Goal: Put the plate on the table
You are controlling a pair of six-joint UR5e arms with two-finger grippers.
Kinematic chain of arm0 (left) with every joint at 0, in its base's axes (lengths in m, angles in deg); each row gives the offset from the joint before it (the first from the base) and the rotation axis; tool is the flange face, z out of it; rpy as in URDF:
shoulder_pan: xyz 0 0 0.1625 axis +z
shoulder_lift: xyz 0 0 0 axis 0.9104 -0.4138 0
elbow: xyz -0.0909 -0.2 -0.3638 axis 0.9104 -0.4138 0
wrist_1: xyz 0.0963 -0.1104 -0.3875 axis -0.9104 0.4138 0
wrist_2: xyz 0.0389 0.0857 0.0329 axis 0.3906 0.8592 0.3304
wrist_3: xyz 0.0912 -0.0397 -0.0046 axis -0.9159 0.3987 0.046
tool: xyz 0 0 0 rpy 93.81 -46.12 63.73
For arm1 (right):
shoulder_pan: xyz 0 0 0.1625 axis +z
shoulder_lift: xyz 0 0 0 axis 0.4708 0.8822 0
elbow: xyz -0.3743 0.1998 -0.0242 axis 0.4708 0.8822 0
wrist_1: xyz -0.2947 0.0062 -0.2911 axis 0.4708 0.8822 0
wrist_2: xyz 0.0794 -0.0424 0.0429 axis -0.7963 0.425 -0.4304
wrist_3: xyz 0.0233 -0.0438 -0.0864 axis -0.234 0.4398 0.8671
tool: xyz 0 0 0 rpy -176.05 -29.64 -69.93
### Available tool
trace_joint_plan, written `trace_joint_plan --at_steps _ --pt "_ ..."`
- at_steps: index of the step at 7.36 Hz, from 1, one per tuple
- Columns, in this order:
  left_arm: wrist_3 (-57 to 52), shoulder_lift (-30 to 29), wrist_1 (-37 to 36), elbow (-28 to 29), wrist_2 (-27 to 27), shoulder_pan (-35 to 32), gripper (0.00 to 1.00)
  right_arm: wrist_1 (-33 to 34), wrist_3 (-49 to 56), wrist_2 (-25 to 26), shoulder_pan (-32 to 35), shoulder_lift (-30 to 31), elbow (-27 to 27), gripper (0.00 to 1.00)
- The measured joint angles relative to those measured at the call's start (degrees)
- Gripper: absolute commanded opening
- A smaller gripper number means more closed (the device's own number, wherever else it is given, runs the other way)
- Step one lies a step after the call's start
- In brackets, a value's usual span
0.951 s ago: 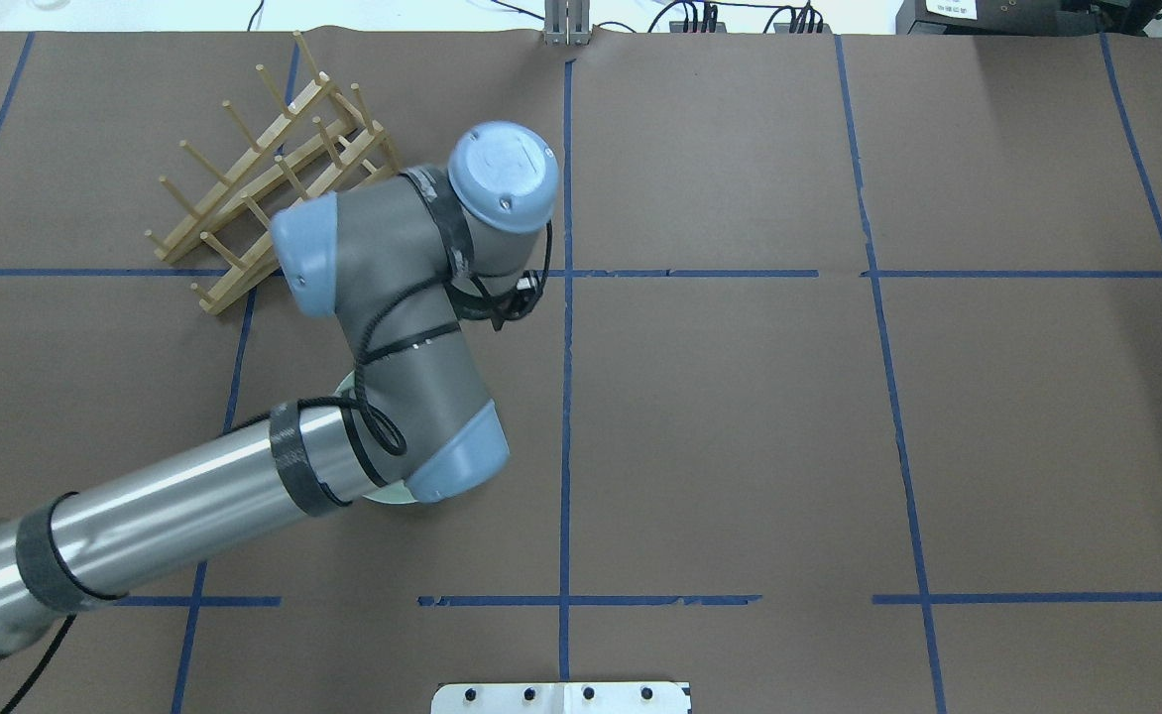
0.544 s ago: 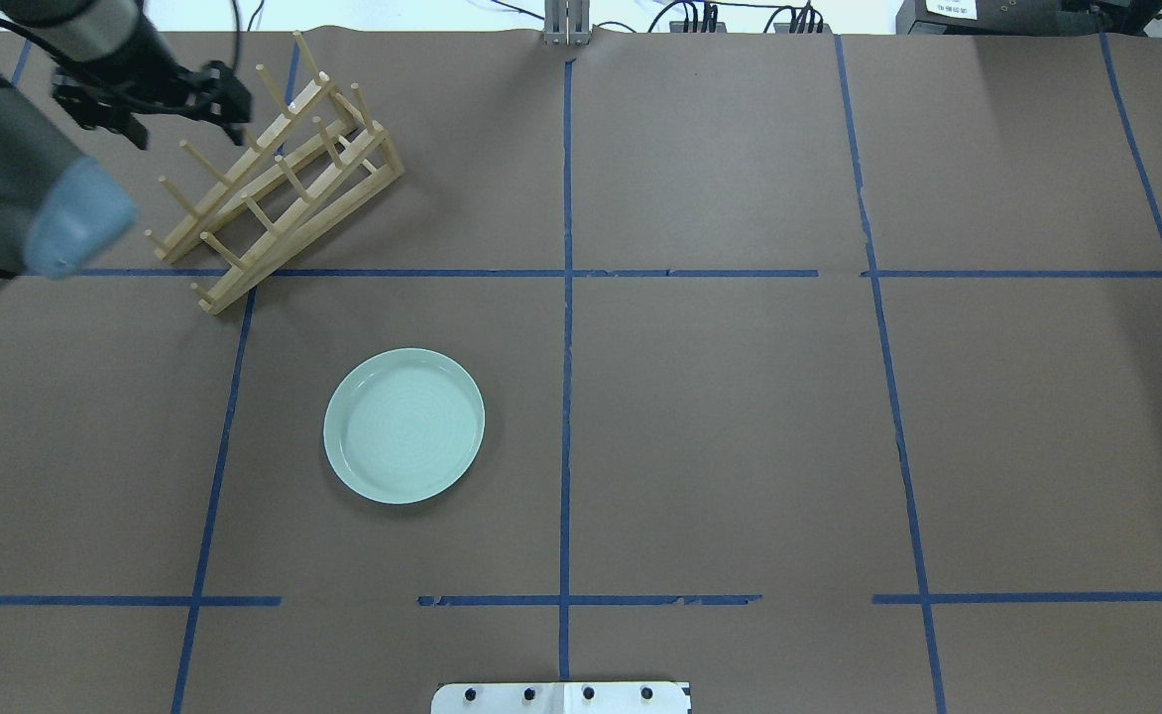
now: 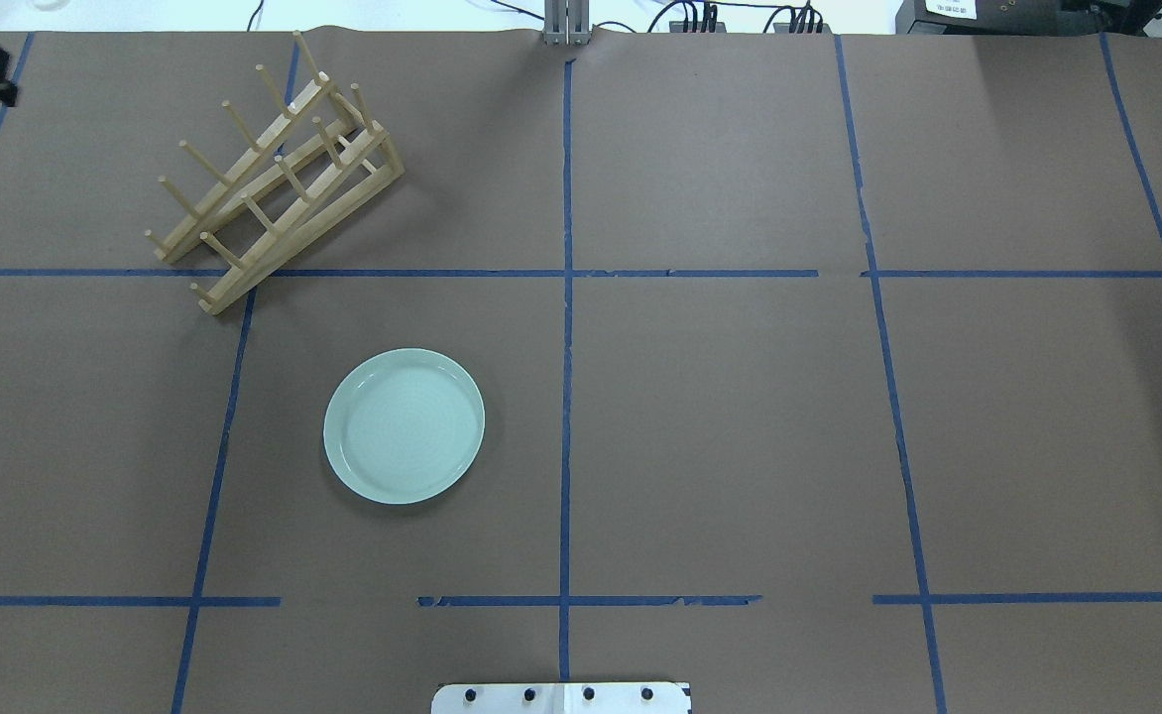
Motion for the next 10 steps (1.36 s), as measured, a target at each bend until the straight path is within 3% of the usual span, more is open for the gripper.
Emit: trace_joint_plan --at_steps 1,5,8,10 --pt "-4.59 3.69 0.1 0.46 -2.52 -2.47 1.0 0.0 0.0 0.0 0.0 -0.02 0.03 1.0" --pt "12.47 7.67 0.71 -2.23 -0.31 -2.64 1.0 0.0 0.0 0.0 0.0 -0.01 0.03 1.0" --pt "-1.0 12.62 3.63 -1.44 -0.43 -2.54 1.0 0.0 0.0 0.0 0.0 0.0 0.0 1.0" --pt "-3.36 12.8 3.61 0.16 -6.68 -2.54 1.0 0.0 0.0 0.0 0.0 0.0 0.03 1.0"
